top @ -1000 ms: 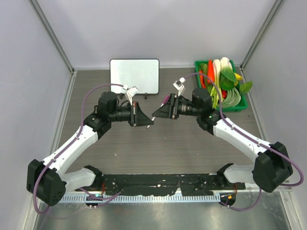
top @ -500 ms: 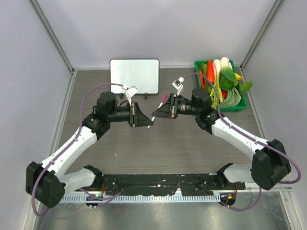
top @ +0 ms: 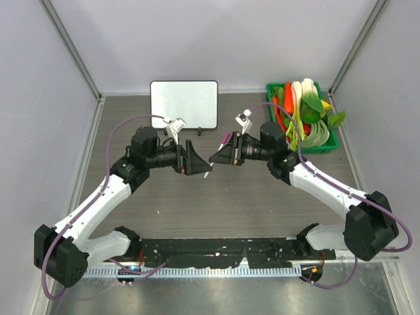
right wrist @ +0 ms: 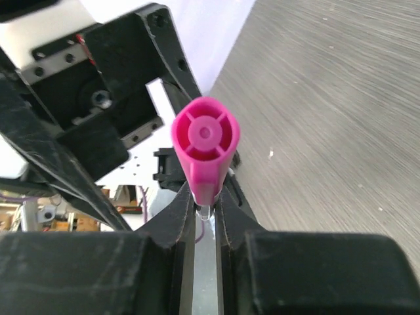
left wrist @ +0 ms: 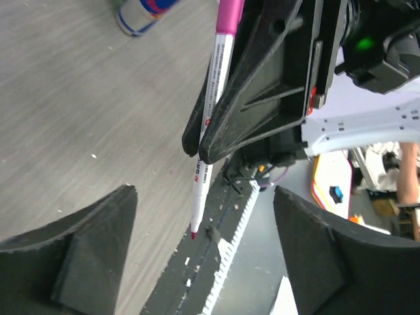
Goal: Write a sentence on the whiteboard
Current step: Pass from the left arm to the right
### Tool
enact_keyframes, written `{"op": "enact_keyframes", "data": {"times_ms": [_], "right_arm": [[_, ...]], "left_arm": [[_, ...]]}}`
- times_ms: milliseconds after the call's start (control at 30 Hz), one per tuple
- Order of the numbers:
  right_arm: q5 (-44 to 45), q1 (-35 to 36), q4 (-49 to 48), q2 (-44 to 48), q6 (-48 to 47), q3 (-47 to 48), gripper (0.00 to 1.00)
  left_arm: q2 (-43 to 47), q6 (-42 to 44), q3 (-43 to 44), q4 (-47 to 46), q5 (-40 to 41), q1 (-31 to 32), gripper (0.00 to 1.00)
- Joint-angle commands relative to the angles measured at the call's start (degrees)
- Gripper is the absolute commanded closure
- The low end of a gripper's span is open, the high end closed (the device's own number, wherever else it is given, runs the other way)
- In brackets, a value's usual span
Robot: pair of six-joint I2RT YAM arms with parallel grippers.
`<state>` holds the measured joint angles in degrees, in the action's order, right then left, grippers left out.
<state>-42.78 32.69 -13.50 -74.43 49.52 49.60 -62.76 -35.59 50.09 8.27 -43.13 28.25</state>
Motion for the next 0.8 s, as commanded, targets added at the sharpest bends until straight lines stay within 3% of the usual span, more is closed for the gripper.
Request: {"op": "enact_keyframes", "data": {"times_ms": [0, 133, 333, 567, 767], "right_arm": [[6.1, 0.2, 6.9, 3.3, -6.4, 1.5, 0.99], [10.6, -0.6, 10.4, 4.2, -7.7, 0.5, 0.99], [12.2, -2.9, 12.2, 4.3, -7.9, -1.7, 0.99], [11.3, -6.1, 13.1, 4.0, -10.1, -2.1, 0.99], [10.7, -9.4, 17.4, 4.6, -12.2, -2.2, 0.99]], "left_arm": [[1.9, -0.2, 0.1, 1.6, 6.3, -1.8, 0.09], [0.5, -0.8, -1.2, 2.0, 9.8, -4.0, 0.01], [-5.5, 0.8, 0.3, 3.2, 15.0, -7.2, 0.00], [-19.1, 6.1, 10.1, 10.3, 23.5, -8.6, 0.00], [-29.7, 11.2, 19.9, 18.1, 38.5, -10.3, 0.00]]}}
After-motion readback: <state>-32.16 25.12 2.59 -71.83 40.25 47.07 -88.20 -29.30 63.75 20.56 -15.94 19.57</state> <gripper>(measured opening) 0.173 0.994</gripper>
